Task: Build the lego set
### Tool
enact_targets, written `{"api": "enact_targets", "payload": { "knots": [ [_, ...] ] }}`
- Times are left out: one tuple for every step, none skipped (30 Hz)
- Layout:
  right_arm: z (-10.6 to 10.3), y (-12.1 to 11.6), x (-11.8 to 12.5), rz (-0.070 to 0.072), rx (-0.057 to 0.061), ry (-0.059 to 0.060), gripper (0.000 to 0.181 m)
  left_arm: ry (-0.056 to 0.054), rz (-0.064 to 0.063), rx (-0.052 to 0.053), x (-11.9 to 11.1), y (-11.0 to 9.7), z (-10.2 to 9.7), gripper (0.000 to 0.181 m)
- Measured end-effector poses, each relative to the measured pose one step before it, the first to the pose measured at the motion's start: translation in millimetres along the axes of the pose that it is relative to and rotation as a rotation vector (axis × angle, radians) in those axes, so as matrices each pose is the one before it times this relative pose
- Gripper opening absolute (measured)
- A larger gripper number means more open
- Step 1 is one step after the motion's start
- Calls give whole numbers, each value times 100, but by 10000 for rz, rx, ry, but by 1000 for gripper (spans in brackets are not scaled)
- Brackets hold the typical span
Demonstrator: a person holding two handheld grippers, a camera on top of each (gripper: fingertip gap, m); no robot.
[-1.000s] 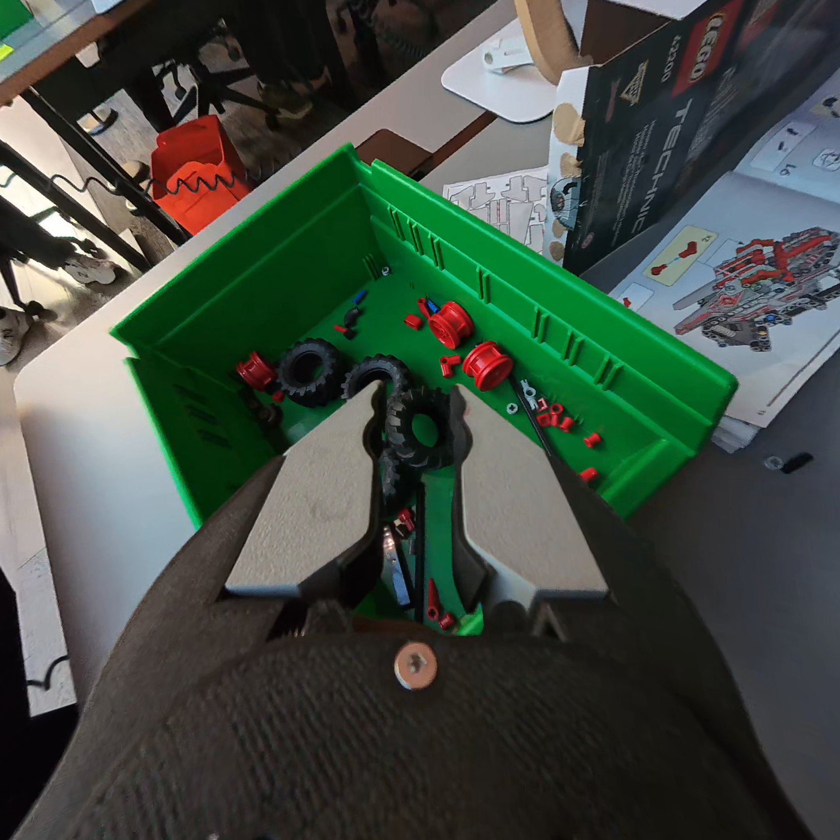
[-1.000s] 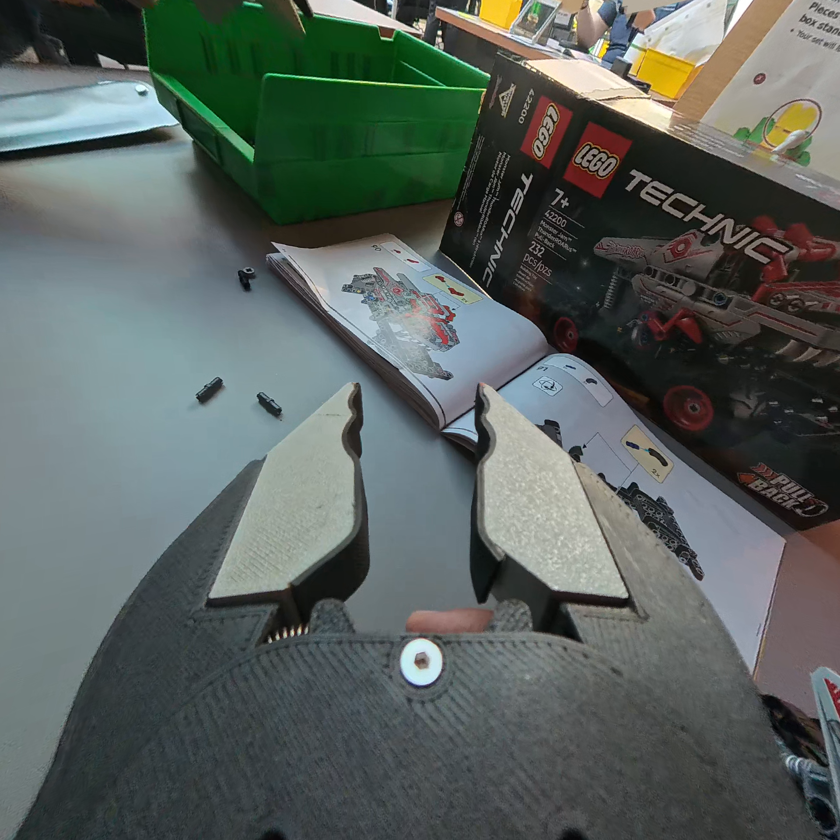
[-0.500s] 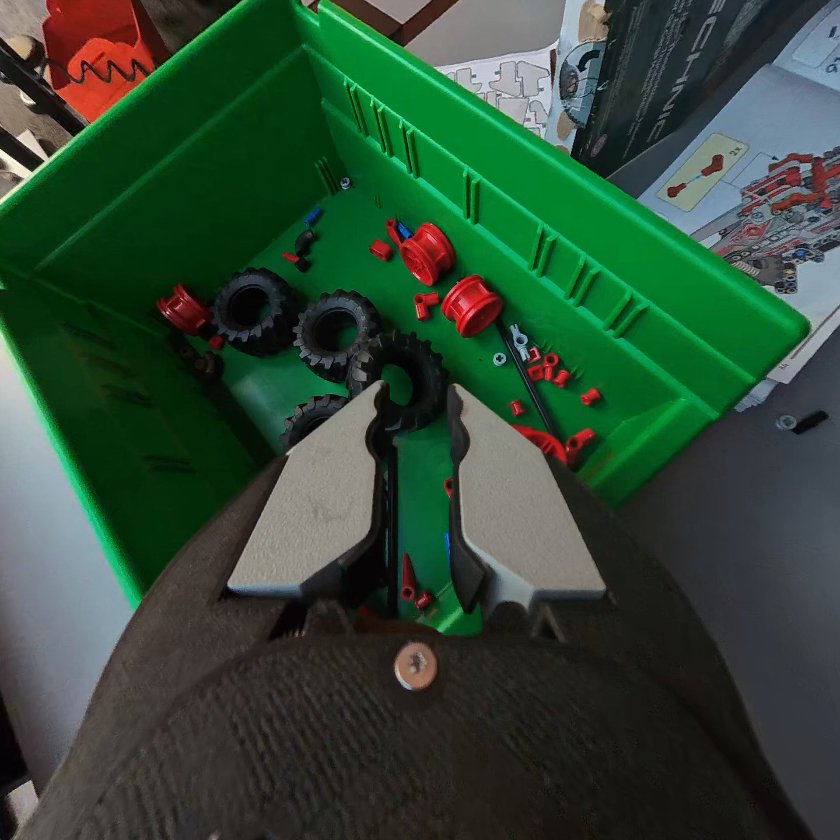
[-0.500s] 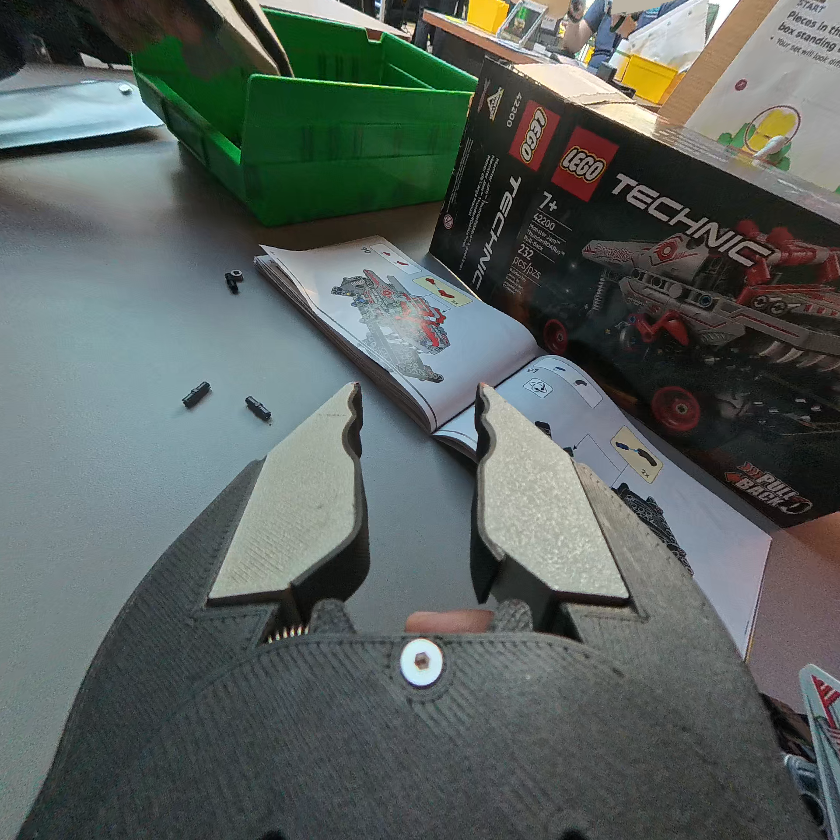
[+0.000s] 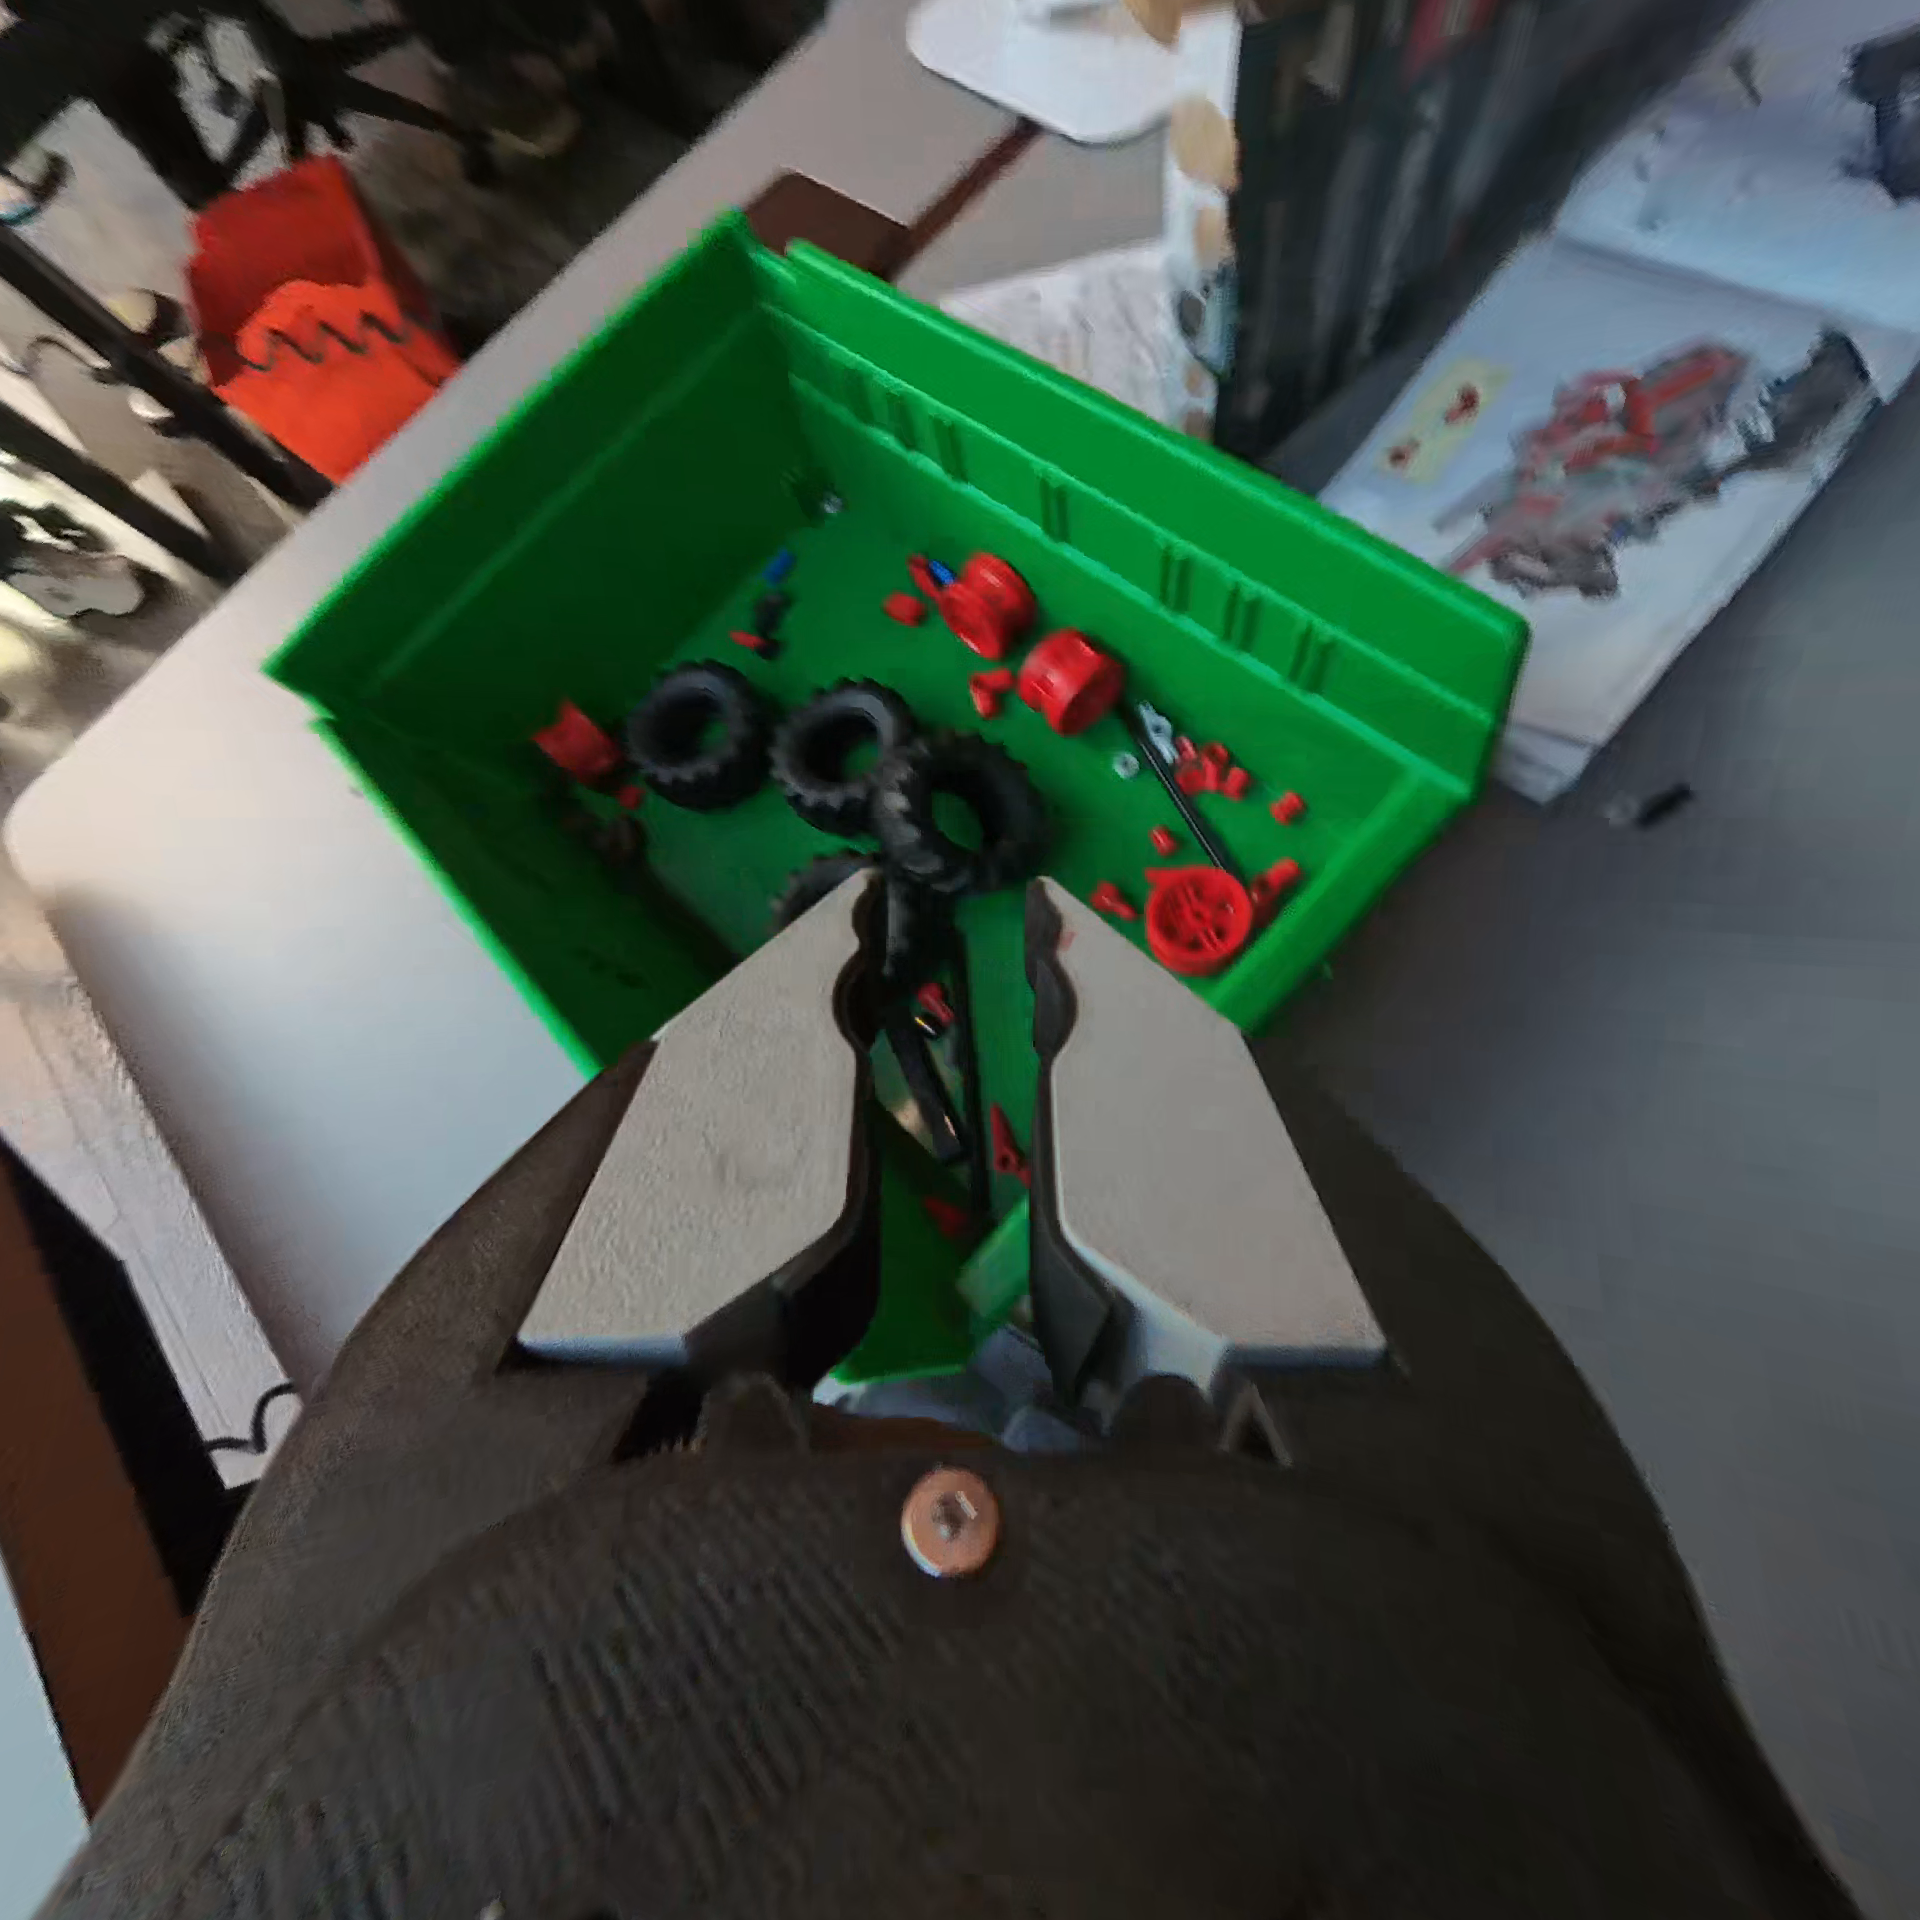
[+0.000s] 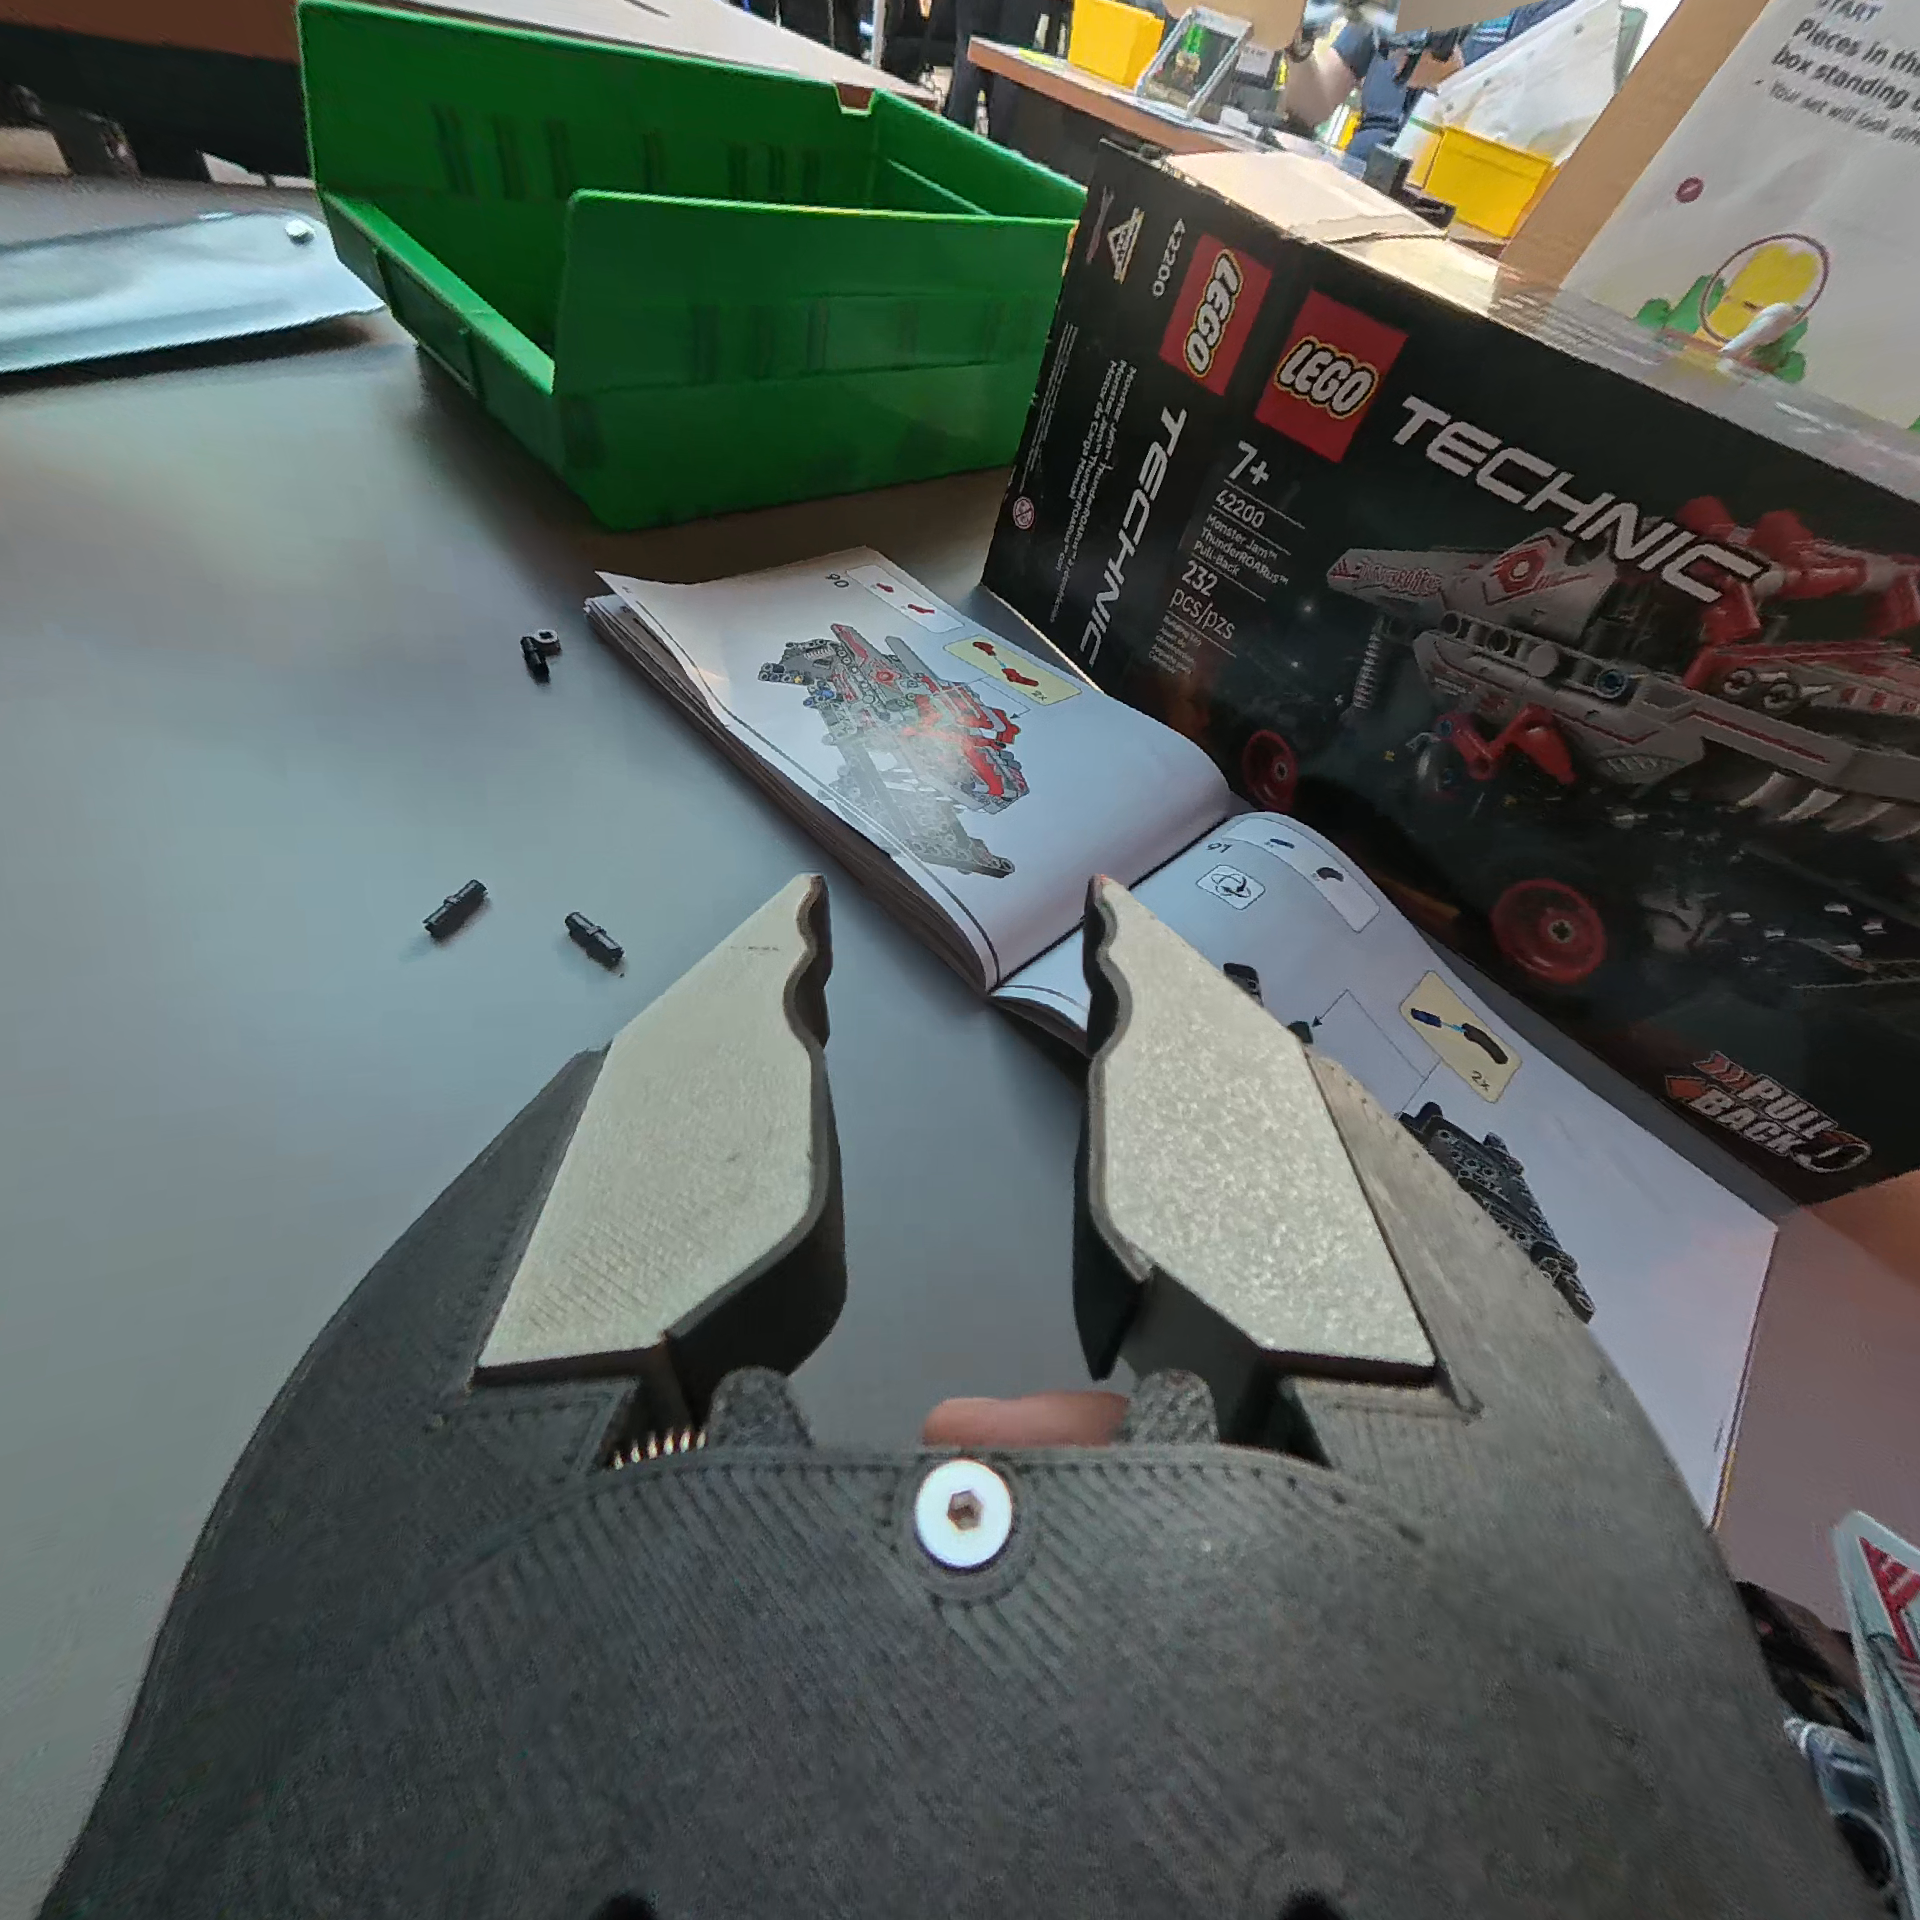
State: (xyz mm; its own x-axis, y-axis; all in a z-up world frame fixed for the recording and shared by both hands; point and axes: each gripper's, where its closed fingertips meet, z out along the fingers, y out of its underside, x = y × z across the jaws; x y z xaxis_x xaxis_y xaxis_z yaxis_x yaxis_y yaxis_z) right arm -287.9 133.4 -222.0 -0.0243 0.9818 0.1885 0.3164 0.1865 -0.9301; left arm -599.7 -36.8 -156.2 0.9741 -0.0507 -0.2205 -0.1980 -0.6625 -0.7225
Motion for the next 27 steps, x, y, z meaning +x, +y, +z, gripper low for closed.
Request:
{"api": "enact_targets", "payload": {
  "knots": [
    [-23,-33,37,35,28,0,46,378,340,-389,1261,1228,211,24],
    [12,10,16,35,-9,-22,46,294,228,-428,1040,1254,262,24],
    [57,63,-11,35,-48,-47,46,186,145,-417,724,1172,285,25],
    [62,64,-42,34,-54,-63,46,202,164,-375,655,1047,308,26],
    [39,49,-24,35,-33,-56,46,200,158,-341,542,907,349,26],
    [35,24,-14,34,-19,-51,45,205,188,-343,462,779,431,27],
    [18,24,-27,35,-16,-52,45,201,206,-264,403,538,506,27],
    [41,27,-10,40,-23,-53,45,217,191,-228,381,390,596,28],
    [35,54,-11,43,-36,-51,45,208,188,-201,372,288,619,28],
    [27,33,-10,37,-28,-40,45,76,216,-117,155,94,532,29],
    [1,5,14,26,2,-12,45,-45,174,-73,-103,26,367,29],
    [-40,-41,25,9,33,8,45,-134,106,-49,-303,-2,176,30],
    [-34,-42,22,-5,37,21,45,7,87,16,-146,-15,17,26],
    [-21,-23,21,-14,24,23,45,163,-29,94,144,-44,-35,25],
    [-16,-21,8,-18,9,25,45,244,52,162,391,-70,-111,23],
    [-3,-1,12,-23,5,27,45,312,152,176,701,-43,-157,20],
    [-4,-16,3,-25,8,26,45,245,388,128,912,43,-178,19],
    [-13,-13,-4,-24,9,21,45,132,379,23,922,138,-236,18],
    [18,4,-14,-24,-5,7,45,-56,294,-90,572,267,-228,18],
    [21,33,-16,-16,-28,-5,45,72,20,11,647,180,-221,18],
    [39,40,-43,-14,-33,-16,45,121,-215,-10,525,189,-195,18],
    [26,22,-21,-17,-21,-10,45,73,-232,-15,336,165,-156,20],
    [-1,-3,-26,-17,-1,-6,45,20,-265,32,175,9,-126,21],
    [-11,-28,-7,-11,17,-4,45,4,-408,93,14,-248,-161,23],
    [-20,-38,-5,0,30,-4,45,-68,-564,166,-130,-634,-291,25],
    [-35,-34,9,13,36,-7,45,-13,-606,283,12,-1026,-419,29],
    [-43,-48,12,22,42,-8,45,167,-632,414,328,-1282,-449,28]
  ]
}}
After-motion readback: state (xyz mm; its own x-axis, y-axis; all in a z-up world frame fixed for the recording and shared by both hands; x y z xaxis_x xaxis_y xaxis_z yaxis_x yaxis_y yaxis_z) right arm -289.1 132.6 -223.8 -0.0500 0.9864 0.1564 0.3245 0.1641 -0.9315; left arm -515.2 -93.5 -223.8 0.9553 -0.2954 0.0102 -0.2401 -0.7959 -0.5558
